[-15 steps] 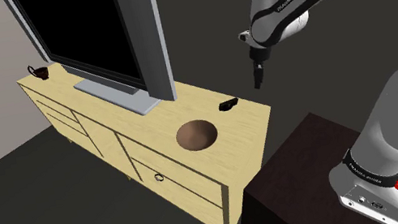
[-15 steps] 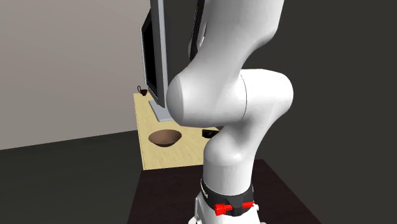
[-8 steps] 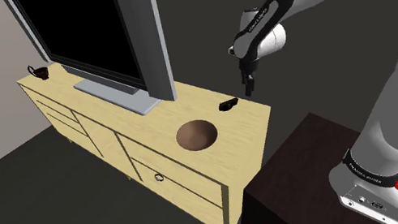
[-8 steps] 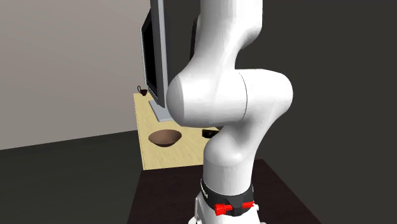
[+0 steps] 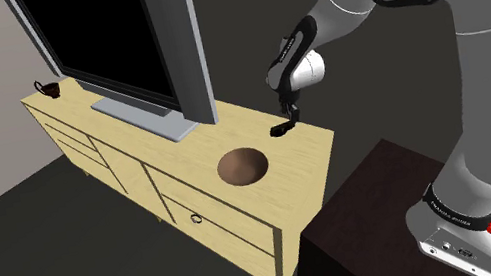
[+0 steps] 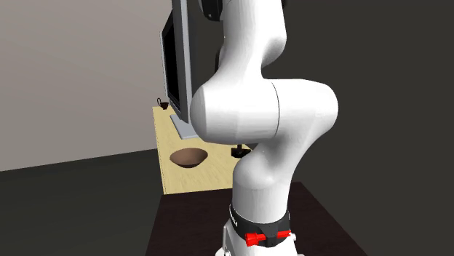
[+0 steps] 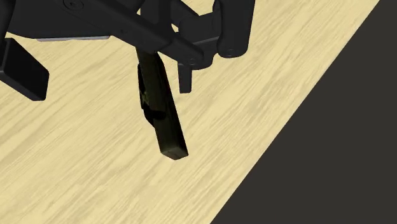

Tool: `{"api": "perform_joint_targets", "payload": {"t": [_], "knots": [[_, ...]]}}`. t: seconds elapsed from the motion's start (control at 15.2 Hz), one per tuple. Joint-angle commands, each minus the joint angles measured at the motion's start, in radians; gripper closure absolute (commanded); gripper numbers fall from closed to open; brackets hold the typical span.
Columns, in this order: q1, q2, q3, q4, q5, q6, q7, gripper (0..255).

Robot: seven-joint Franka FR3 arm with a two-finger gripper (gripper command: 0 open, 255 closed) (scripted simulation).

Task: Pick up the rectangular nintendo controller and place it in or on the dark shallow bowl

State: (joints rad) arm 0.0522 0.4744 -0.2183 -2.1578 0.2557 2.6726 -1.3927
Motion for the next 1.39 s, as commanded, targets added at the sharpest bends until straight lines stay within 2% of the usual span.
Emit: {"api": "perform_joint_targets", "payload": {"t": [0.0, 0.07, 0.59, 1.12, 1.19, 1.32], "knots": [[-0.023, 0.080, 0.034, 0.071, 0.012, 0.016, -0.054, 0], [-0.033, 0.118, 0.049, 0.107, 0.013, 0.021, -0.076, 0], [-0.057, 0.225, 0.081, 0.159, 0.035, 0.079, -0.097, 0], [-0.057, 0.225, 0.081, 0.159, 0.035, 0.079, -0.097, 0], [-0.057, 0.225, 0.081, 0.159, 0.035, 0.079, -0.097, 255], [-0.057, 0.225, 0.081, 0.159, 0.035, 0.079, -0.097, 255]]}}
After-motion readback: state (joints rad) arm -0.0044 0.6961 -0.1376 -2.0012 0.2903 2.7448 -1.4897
